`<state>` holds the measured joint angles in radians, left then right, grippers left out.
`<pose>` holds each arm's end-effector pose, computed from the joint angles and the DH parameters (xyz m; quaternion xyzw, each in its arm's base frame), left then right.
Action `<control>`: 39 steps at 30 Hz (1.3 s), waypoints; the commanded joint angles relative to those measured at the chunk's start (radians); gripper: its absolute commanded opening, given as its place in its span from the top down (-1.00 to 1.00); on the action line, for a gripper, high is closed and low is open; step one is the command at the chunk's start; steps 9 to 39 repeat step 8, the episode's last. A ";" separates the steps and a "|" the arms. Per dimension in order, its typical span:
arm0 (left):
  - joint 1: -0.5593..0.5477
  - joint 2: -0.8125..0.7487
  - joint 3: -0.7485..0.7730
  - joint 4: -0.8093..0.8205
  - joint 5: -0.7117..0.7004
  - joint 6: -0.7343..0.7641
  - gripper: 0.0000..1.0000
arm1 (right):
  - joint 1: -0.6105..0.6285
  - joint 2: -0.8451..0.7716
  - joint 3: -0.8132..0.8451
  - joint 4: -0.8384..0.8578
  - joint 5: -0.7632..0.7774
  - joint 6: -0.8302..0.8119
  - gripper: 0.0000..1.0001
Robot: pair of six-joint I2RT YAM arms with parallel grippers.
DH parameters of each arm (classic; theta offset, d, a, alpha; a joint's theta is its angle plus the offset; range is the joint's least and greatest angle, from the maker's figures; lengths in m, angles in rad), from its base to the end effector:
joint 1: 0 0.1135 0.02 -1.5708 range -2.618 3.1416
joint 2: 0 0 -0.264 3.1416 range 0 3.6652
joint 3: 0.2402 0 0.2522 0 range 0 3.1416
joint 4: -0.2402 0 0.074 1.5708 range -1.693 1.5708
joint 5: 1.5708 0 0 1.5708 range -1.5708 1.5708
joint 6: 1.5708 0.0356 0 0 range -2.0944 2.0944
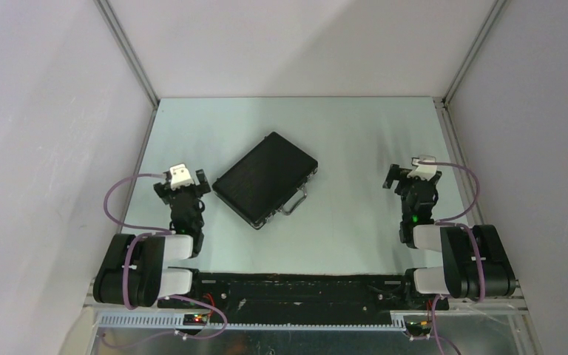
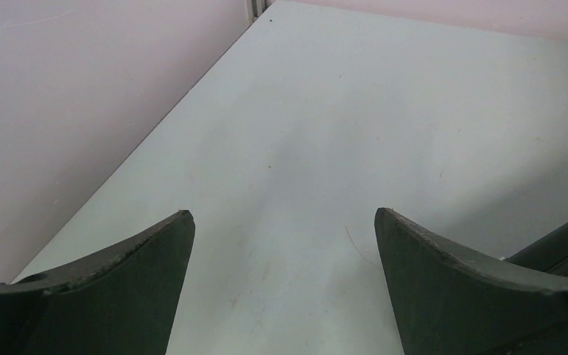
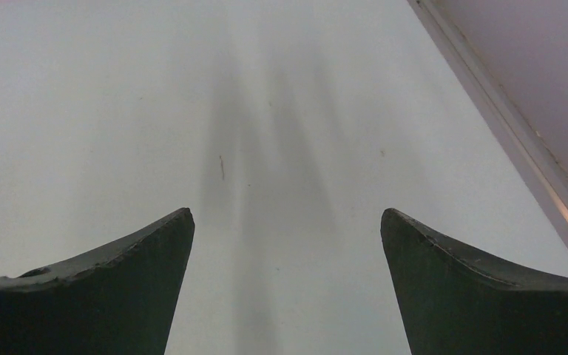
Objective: Pack up texas hold em set
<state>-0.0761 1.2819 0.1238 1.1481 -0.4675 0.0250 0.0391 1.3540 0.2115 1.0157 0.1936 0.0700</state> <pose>0.2044 0.0005 0.1652 -0.1278 0.6987 0.1471 0.6884 0.2277 0.0021 0.1596 0.0754 0.7459 -0.0366 0.6608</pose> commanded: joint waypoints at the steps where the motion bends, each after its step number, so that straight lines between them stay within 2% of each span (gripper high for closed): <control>1: 0.010 -0.013 0.031 0.009 -0.005 -0.015 -1.00 | 0.007 0.002 0.013 0.009 0.091 0.015 -0.99; 6: 0.029 -0.017 0.048 -0.038 0.034 -0.018 -0.99 | 0.006 0.002 0.013 0.009 0.089 0.016 -0.99; 39: 0.031 -0.016 0.048 -0.033 0.036 -0.017 -0.99 | 0.005 0.002 0.013 0.010 0.089 0.016 -0.99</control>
